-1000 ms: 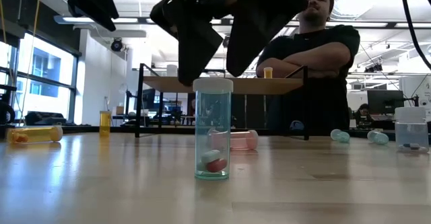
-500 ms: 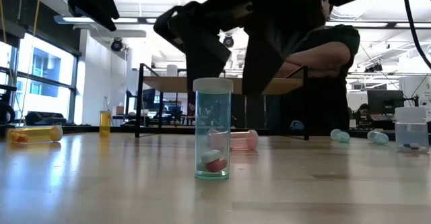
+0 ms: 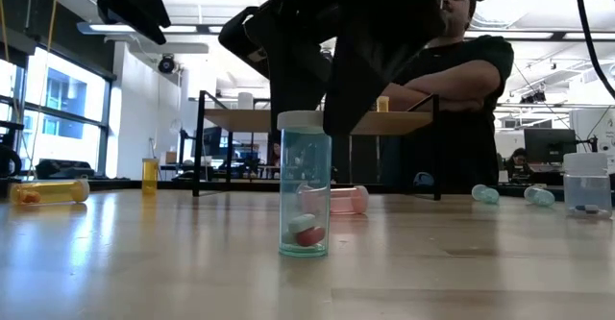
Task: Pick and place medicine bottles onto shelf by color
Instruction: Put the bottom blue pill bottle on the shelf
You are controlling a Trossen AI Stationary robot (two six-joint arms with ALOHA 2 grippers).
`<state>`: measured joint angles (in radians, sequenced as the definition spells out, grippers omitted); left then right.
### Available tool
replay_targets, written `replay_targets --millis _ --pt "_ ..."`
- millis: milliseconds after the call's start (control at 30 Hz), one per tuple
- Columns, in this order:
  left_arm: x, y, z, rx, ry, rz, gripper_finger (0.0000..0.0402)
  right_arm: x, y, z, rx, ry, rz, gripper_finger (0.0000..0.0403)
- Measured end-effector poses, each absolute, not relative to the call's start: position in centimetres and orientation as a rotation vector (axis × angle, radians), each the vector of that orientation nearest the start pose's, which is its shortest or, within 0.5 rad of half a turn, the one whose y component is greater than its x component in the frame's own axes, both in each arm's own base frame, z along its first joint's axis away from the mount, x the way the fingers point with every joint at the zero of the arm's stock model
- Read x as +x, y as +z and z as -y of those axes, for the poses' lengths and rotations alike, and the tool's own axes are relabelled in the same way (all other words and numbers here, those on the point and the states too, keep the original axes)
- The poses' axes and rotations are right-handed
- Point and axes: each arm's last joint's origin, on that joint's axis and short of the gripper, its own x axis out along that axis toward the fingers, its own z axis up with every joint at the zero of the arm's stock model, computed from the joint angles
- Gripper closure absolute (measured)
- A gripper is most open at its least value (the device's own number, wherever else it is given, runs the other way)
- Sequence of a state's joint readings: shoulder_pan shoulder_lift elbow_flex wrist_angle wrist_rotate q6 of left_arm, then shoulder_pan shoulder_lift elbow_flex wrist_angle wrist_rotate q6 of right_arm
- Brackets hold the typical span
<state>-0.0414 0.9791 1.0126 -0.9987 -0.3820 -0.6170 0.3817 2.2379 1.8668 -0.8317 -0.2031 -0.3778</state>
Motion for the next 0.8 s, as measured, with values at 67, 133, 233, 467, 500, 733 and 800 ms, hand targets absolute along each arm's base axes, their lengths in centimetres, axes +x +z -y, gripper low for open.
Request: replay_targets --millis 67,133,233,467,500,733,800 --pt "17.0 31.3 -0.4 -0.361 0.589 -0.811 0.0186 43.2 18.8 -18.0 -0.427 0.735 -1.105 0.0276" --pt "17.0 31.3 -0.4 -0.361 0.589 -0.812 0.0186 43.2 18.8 -18.0 -0.427 0.735 -1.104 0.0283" --pt "17.0 31.3 -0.4 -0.361 0.589 -0.812 0.0186 43.2 18.8 -18.0 -0.415 0.727 -1.108 0.0292" --pt "16.8 31.2 -0.5 -0.355 0.593 -0.829 0.0186 43.4 18.9 -17.7 -0.343 0.678 -1.129 0.0301" --pt "16.8 31.2 -0.5 -0.348 0.594 -0.837 0.0186 43.4 18.9 -17.6 -0.328 0.666 -1.133 0.0301" --pt "16.5 31.0 -1.4 -0.273 0.603 -0.889 0.0186 44.6 20.7 -16.7 -0.241 0.554 -1.102 0.0303" --pt "16.5 31.0 -1.6 -0.255 0.601 -0.898 0.0186 45.0 21.4 -16.2 -0.211 0.501 -1.089 0.0303"
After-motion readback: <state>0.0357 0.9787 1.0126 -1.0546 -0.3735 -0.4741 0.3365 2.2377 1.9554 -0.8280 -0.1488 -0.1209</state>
